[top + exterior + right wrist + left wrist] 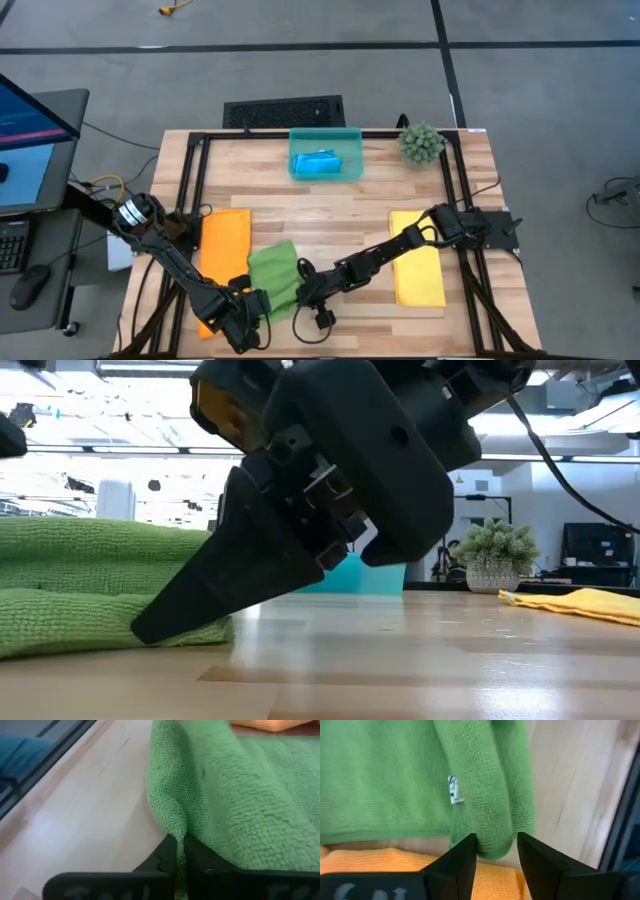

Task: Roll microfiber towels into tight, uniform cylinder then place into a basket
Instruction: Roll the green towel

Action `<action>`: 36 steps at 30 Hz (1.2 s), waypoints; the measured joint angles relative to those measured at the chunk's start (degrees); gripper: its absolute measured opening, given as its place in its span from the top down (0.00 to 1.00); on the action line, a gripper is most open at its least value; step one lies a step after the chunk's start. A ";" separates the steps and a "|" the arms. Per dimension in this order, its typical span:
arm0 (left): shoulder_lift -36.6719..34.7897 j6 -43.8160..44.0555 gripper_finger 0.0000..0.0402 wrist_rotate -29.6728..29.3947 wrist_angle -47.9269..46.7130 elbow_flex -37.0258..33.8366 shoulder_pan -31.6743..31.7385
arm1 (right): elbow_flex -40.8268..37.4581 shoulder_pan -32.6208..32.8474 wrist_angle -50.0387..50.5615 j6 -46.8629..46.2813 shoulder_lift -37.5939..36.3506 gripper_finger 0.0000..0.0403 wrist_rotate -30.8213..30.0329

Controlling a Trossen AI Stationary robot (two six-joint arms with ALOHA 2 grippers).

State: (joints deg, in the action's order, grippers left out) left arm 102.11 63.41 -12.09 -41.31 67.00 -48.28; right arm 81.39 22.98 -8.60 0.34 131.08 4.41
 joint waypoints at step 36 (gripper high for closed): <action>-4.53 -7.38 0.66 -19.86 22.54 -16.50 1.90 | 0.95 -0.63 0.07 -9.89 -0.60 0.96 3.16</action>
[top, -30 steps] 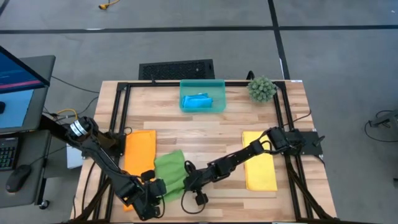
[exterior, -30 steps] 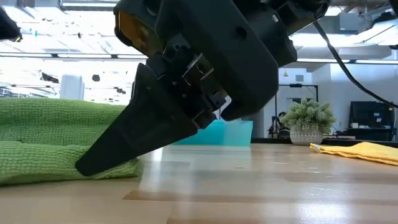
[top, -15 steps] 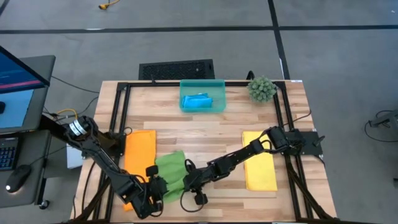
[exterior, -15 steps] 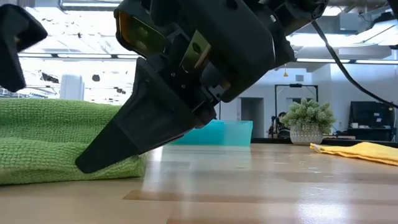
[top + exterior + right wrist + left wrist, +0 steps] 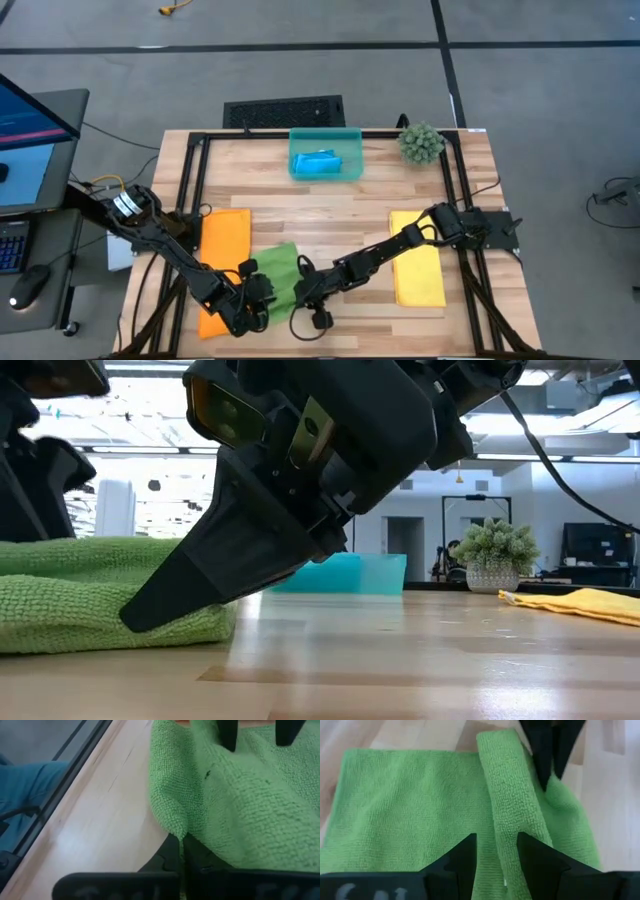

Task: Roll microfiber towels into tight, uniform cylinder then place into a basket
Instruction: Roll the green towel

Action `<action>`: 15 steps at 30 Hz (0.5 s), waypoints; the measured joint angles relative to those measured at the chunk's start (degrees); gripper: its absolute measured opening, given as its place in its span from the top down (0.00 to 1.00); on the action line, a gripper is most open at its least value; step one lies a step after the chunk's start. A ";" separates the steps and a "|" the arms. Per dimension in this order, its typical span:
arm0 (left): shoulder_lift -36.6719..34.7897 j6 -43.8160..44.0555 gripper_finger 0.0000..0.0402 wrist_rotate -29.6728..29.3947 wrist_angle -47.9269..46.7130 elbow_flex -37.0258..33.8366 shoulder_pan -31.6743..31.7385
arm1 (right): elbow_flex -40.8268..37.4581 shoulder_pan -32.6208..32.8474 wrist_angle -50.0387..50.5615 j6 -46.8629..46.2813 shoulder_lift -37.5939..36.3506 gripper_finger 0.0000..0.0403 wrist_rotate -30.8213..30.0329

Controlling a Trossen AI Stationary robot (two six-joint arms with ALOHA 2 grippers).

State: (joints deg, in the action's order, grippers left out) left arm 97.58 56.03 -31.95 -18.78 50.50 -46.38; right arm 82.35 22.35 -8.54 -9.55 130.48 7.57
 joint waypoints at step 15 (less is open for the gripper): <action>0.00 -2.23 0.66 2.20 1.83 -1.14 0.42 | 0.11 -1.03 1.87 -7.46 -4.79 0.96 -2.84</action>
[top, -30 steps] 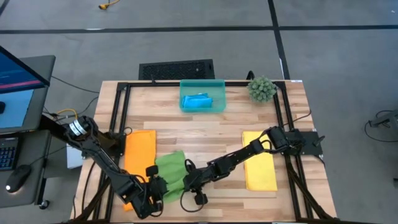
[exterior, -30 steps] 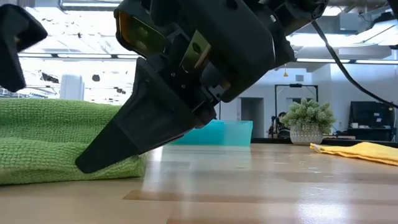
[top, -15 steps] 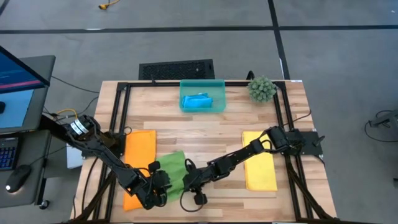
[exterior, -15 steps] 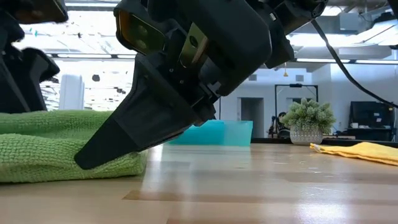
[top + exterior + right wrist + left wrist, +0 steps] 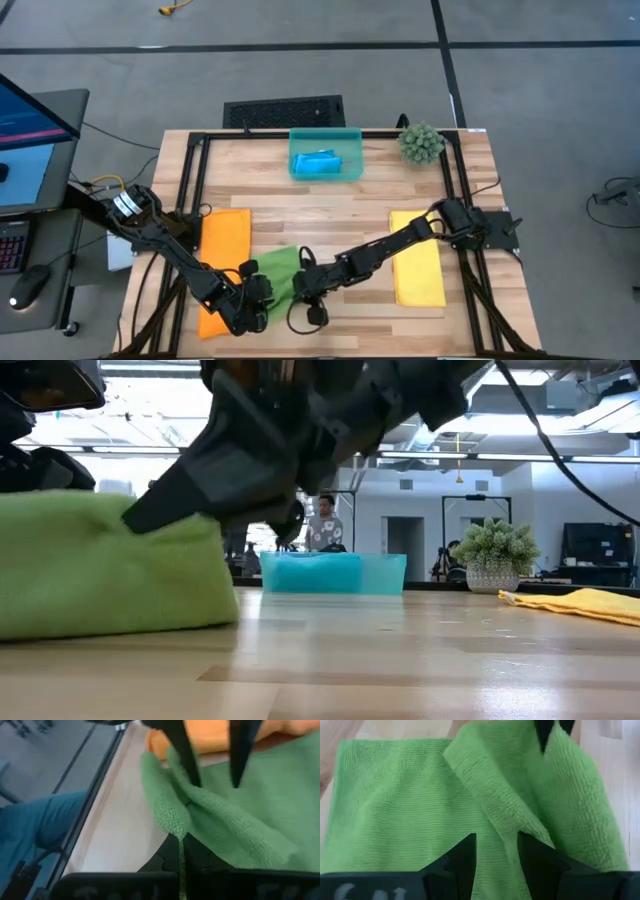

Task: Roll microfiber towels into tight, uniform cylinder then place into a basket
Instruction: Roll the green towel

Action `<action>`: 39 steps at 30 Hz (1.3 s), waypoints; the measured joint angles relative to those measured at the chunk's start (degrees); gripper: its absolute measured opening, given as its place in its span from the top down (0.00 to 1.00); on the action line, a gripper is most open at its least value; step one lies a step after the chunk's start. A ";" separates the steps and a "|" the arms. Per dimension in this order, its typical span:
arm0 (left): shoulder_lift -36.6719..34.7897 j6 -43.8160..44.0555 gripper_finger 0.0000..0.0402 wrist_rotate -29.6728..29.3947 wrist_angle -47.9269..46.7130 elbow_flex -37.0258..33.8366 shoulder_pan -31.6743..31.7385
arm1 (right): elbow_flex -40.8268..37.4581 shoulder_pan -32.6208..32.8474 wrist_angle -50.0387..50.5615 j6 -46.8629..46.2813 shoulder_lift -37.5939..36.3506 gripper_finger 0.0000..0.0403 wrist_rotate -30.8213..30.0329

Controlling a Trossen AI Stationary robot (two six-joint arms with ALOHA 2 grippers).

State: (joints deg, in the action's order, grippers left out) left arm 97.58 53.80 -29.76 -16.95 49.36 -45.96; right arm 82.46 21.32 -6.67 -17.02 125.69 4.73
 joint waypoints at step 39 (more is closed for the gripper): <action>0.00 -4.47 0.66 -3.31 -18.29 7.65 1.34 | 0.20 -5.73 5.56 -14.47 3.58 0.97 -7.91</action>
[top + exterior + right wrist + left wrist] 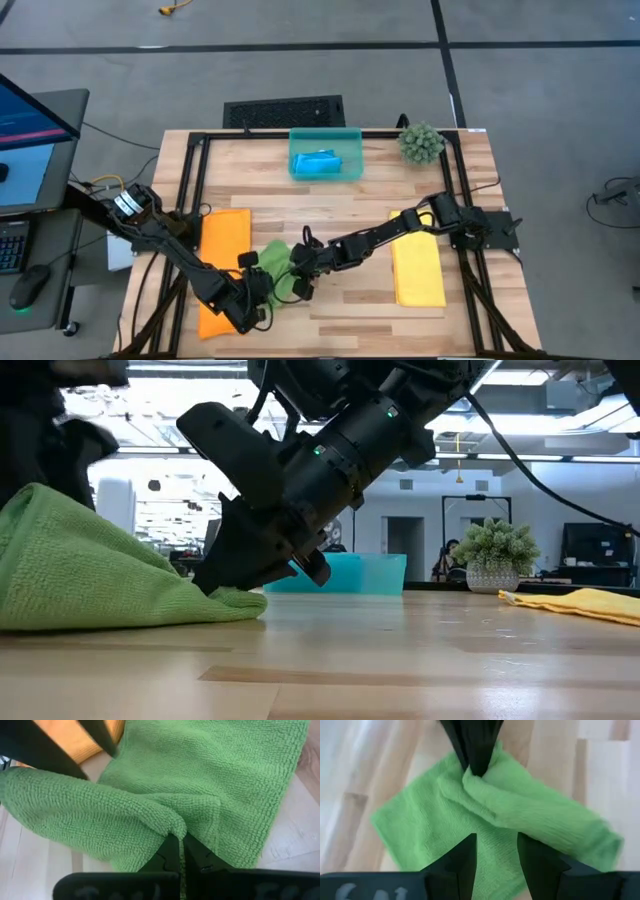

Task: Roll microfiber towels into tight, uniform cylinder then place into a basket
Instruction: Roll the green towel

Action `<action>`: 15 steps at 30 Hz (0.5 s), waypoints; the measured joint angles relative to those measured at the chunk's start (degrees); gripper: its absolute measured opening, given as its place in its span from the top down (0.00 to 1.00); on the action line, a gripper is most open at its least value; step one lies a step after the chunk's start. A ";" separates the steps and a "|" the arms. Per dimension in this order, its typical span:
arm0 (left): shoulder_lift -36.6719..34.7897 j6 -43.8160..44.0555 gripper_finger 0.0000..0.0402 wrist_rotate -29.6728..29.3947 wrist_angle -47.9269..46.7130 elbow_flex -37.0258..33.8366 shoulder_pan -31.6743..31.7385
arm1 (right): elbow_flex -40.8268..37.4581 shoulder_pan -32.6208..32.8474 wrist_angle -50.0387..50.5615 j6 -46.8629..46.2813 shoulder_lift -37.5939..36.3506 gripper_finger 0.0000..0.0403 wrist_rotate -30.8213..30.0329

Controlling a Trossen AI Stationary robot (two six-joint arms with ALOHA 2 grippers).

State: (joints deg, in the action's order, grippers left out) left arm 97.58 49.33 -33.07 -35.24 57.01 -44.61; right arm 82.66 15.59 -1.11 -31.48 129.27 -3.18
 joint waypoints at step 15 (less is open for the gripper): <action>1.24 -0.73 0.66 -16.88 2.00 8.07 -8.36 | -0.16 -0.59 -0.81 0.27 0.19 0.96 0.53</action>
State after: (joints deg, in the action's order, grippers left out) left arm 98.82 48.60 -49.95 -33.25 65.08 -52.97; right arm 82.50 15.00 -1.92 -31.21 129.47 -2.65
